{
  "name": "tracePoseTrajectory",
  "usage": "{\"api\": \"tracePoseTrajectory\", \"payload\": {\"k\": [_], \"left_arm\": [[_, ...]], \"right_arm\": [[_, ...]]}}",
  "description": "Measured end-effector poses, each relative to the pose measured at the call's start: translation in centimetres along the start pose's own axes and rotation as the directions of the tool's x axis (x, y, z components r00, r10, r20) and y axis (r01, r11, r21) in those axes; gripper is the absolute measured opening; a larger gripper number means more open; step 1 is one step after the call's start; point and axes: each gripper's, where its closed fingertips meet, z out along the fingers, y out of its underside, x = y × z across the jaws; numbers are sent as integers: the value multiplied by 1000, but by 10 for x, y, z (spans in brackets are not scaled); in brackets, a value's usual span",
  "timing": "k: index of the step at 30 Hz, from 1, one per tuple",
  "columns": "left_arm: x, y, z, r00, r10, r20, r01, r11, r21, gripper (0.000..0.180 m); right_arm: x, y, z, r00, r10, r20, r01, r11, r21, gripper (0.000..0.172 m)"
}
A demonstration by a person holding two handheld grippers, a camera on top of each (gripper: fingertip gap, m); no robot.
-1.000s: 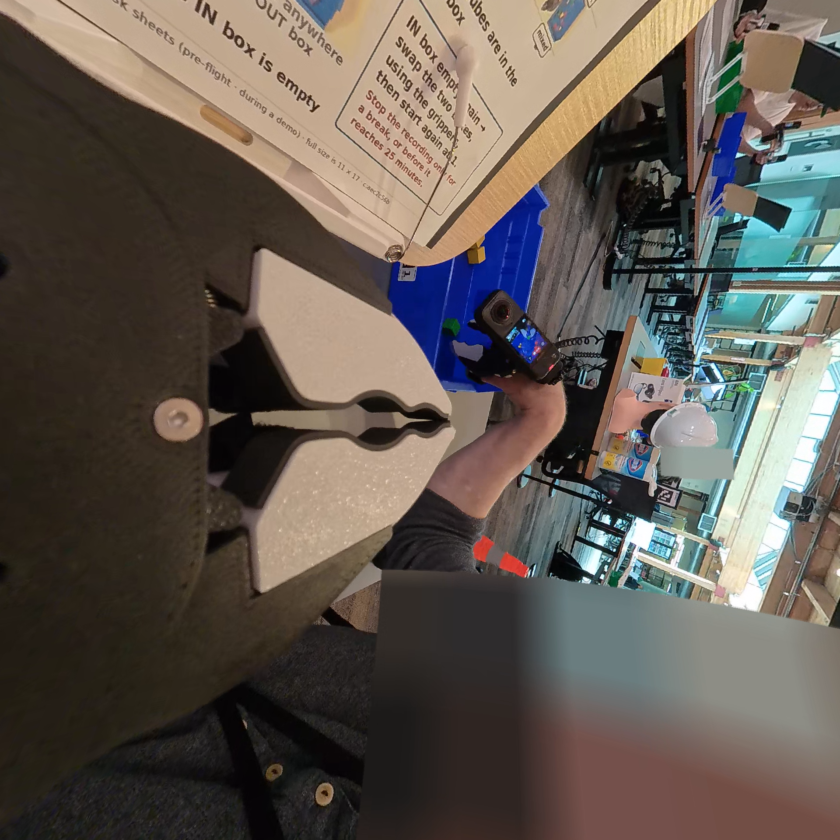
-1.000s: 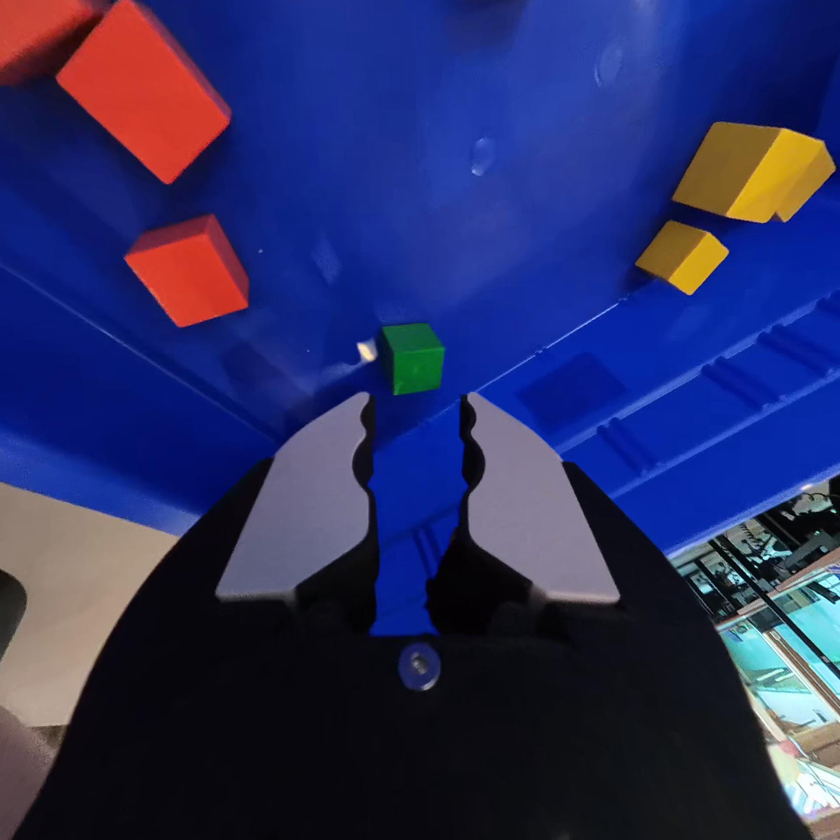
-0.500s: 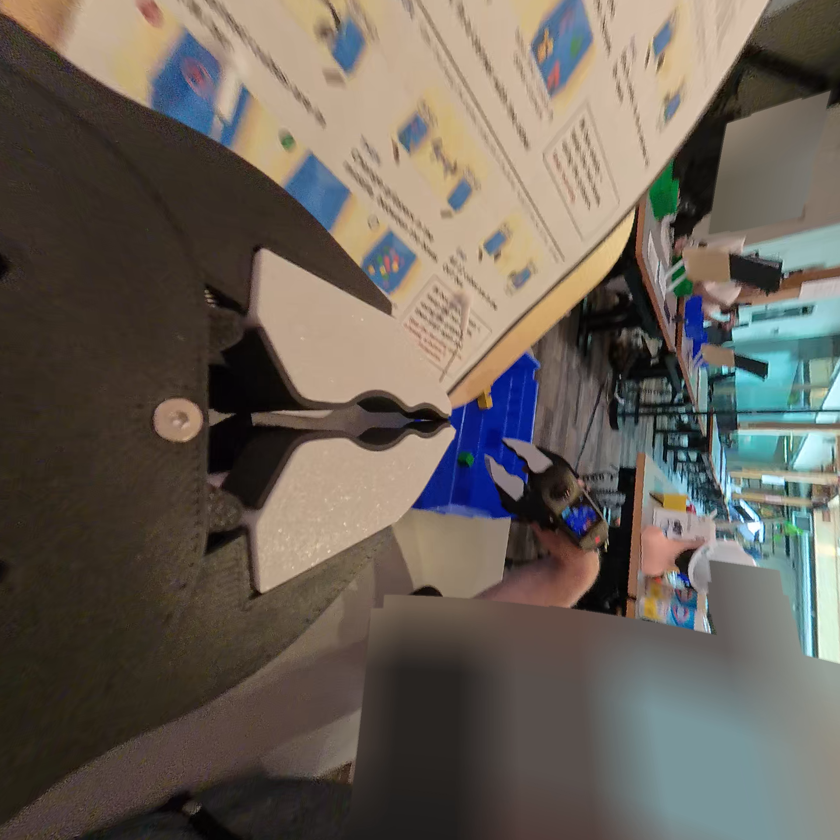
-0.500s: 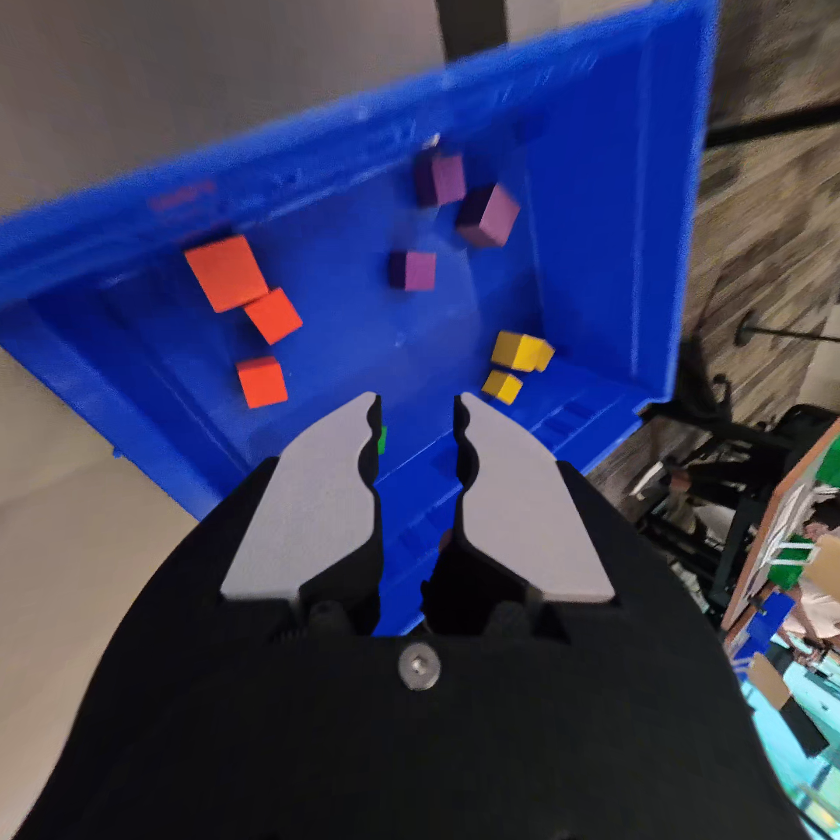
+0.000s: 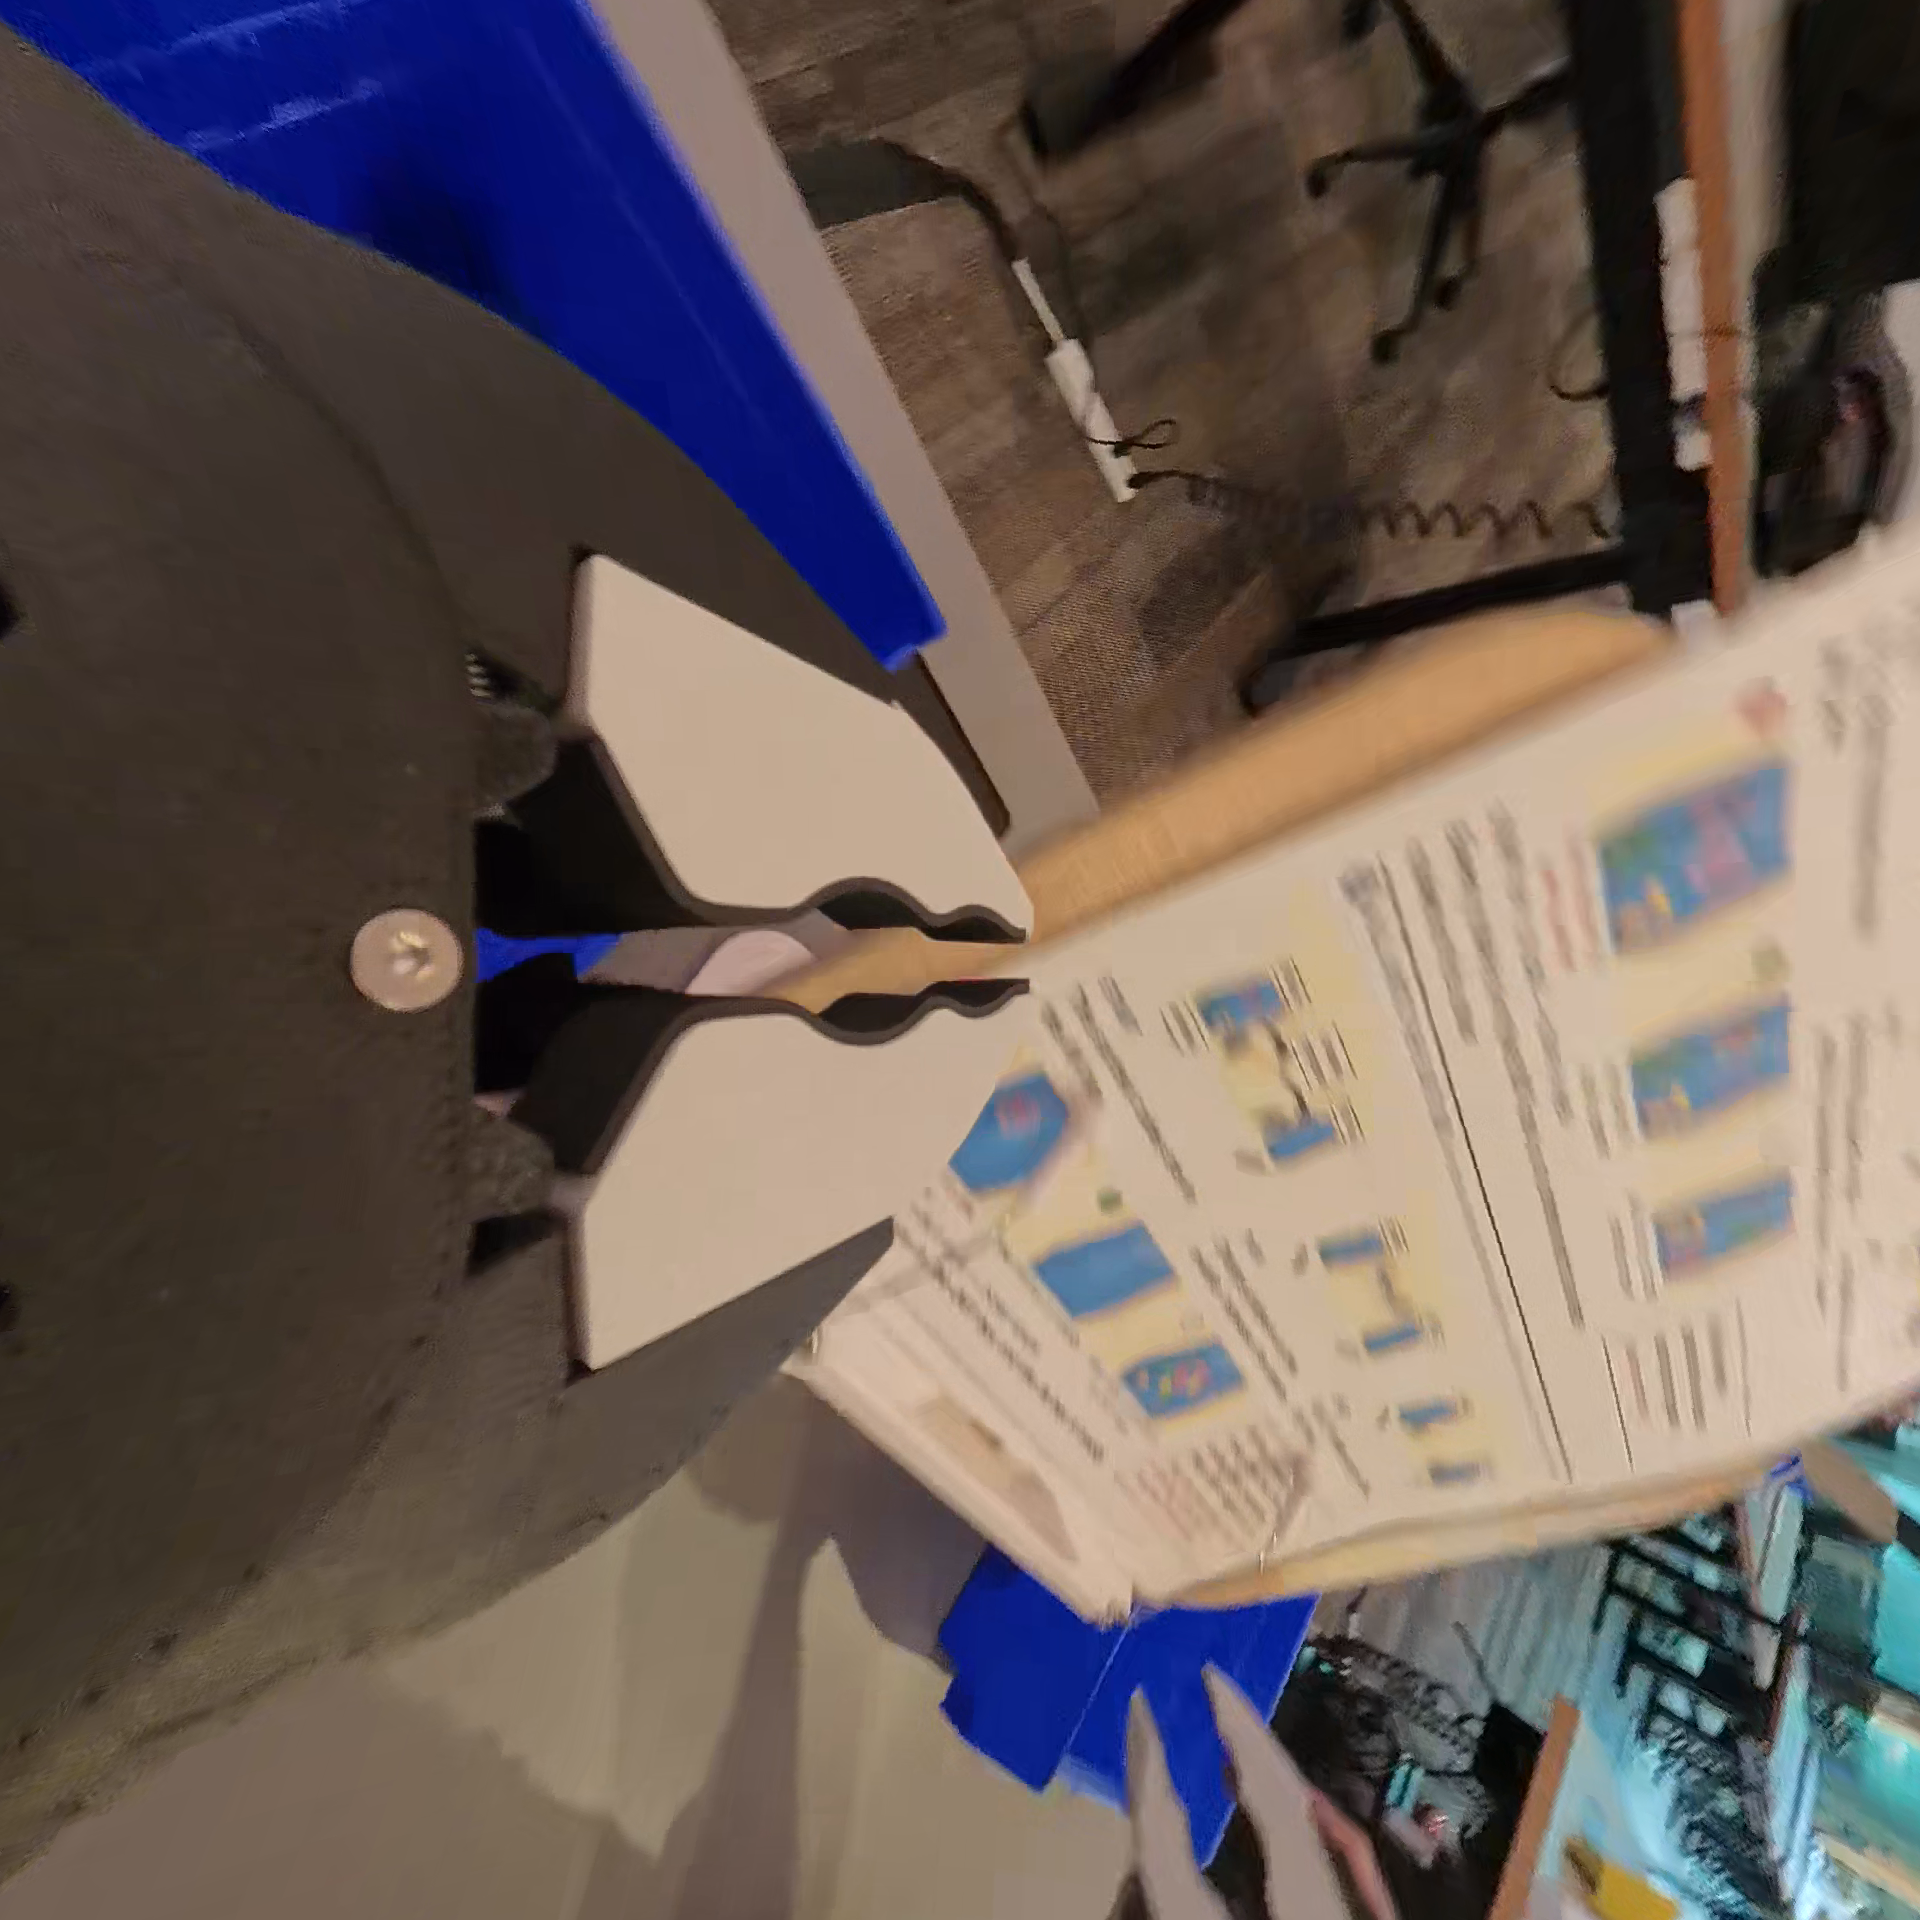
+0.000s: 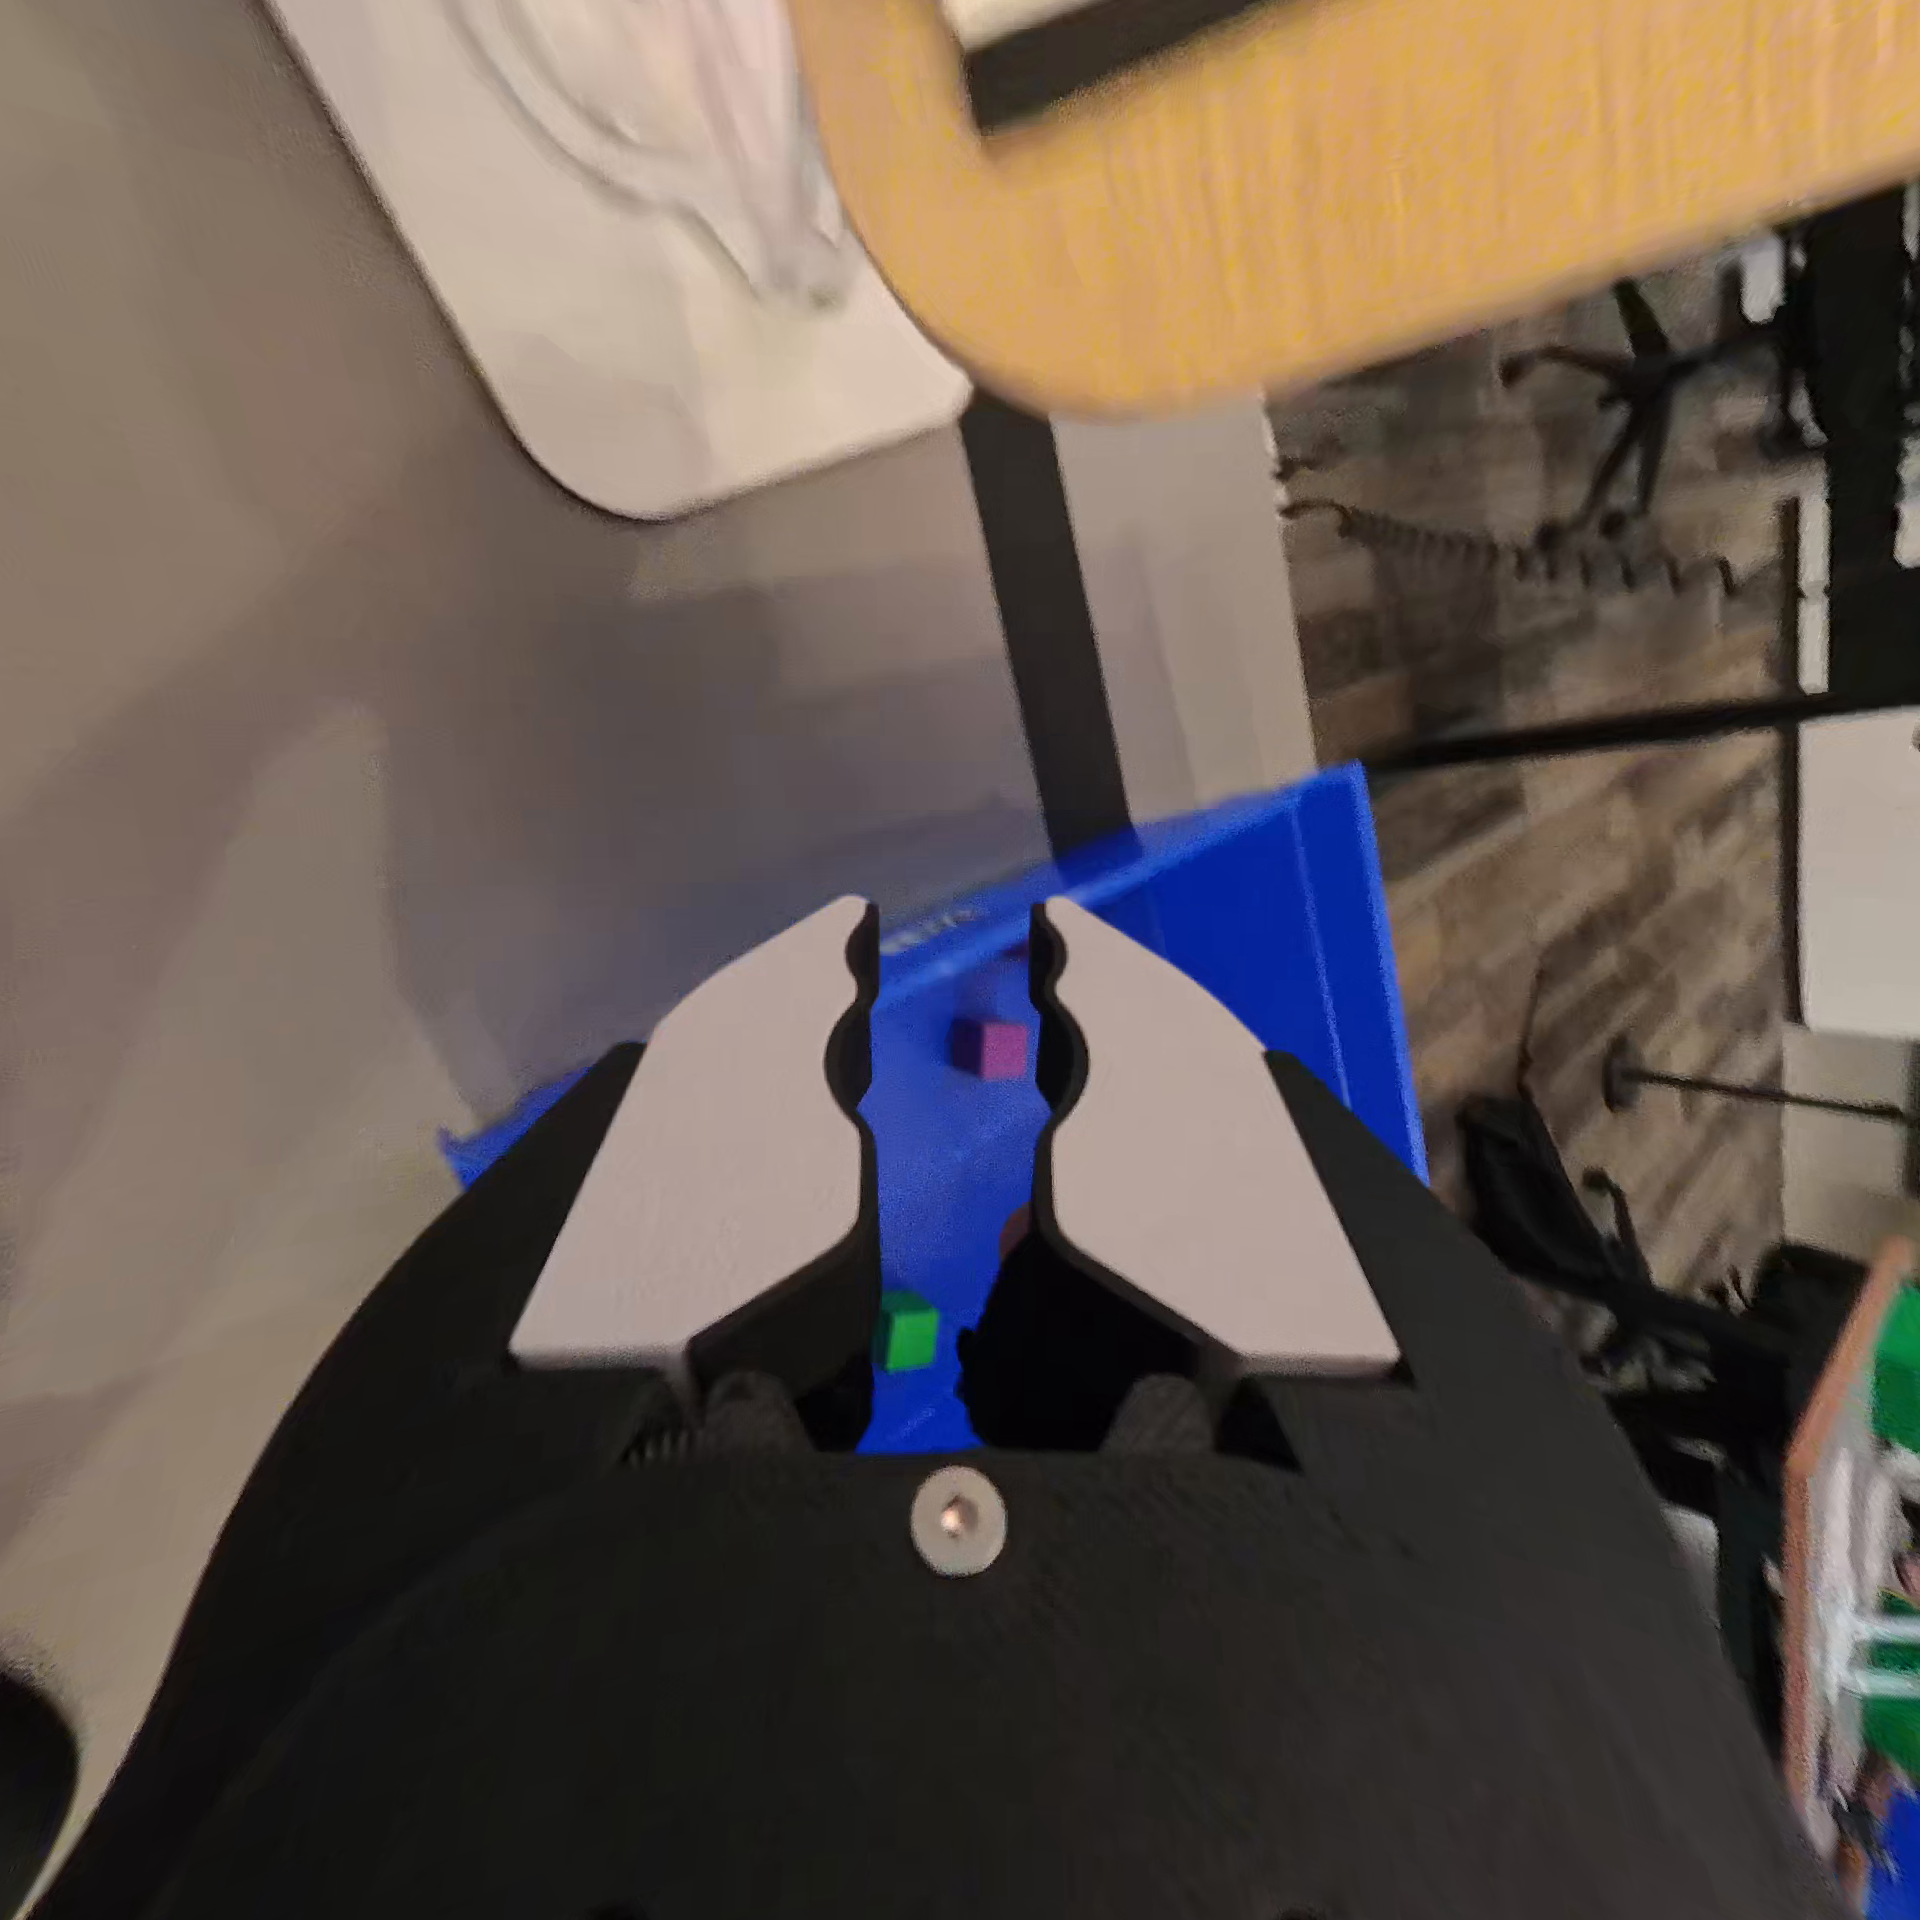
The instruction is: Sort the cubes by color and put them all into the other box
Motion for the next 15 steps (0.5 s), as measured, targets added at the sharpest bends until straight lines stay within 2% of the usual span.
{"api": "tracePoseTrajectory", "payload": {"k": [1,2,4,7,10,13,15], "left_arm": [[-15,9,3,999,-52,10,52,999,-8,9],[-25,15,5,994,-111,-10,111,994,1,23],[-44,22,4,966,-250,-60,253,967,39,19],[-68,24,-7,931,-348,-114,360,926,117,20],[-104,36,-18,921,-391,0,385,907,169,19],[-124,55,-15,907,-413,81,402,907,130,21],[-134,74,-7,909,-380,171,378,925,45,22]], "right_arm": [[-5,-8,0,1000,-10,11,10,1000,10,27],[-8,-14,0,1000,-20,6,20,1000,12,27],[-13,-26,-1,1000,-19,12,18,999,39,27],[-20,-39,1,999,-10,39,7,997,75,27],[-25,-38,9,998,-24,54,21,998,59,27],[-25,-37,18,998,-25,49,23,999,28,27],[-31,-38,24,997,-49,57,49,999,9,27]]}}
